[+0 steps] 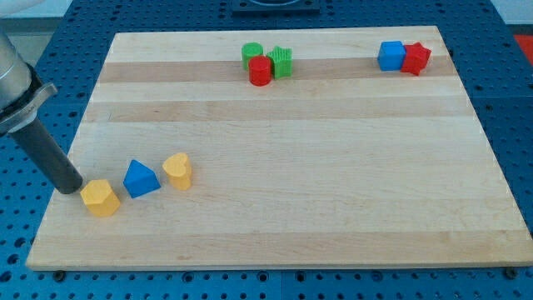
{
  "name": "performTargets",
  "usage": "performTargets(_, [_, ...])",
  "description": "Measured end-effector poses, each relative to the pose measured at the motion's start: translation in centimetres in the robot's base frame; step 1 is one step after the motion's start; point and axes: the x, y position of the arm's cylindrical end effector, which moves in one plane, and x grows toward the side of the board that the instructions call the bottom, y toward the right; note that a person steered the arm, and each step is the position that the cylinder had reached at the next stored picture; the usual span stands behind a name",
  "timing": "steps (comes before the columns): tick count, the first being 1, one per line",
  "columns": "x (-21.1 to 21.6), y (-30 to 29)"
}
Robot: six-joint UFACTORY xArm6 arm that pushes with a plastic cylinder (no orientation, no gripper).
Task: Keep blue triangle in between blue cube and yellow heart
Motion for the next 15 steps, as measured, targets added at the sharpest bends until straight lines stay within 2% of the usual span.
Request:
performTargets(2, [4.6, 1.5])
performTargets(3, [4.3, 1.5])
performTargets(4, [2.3, 3.6])
performTargets(7, [-6.1, 18.4])
performTargets(8, [-8.1, 20.6])
performTargets(9, [-8.1, 20.2])
performTargets(10, [-8.1, 15.7])
performTargets(12, [-9.4, 15.6])
performTargets(13, [-11.8, 16.7])
performTargets(14, [-11.8, 16.8])
performTargets(15, [-11.8, 21.2])
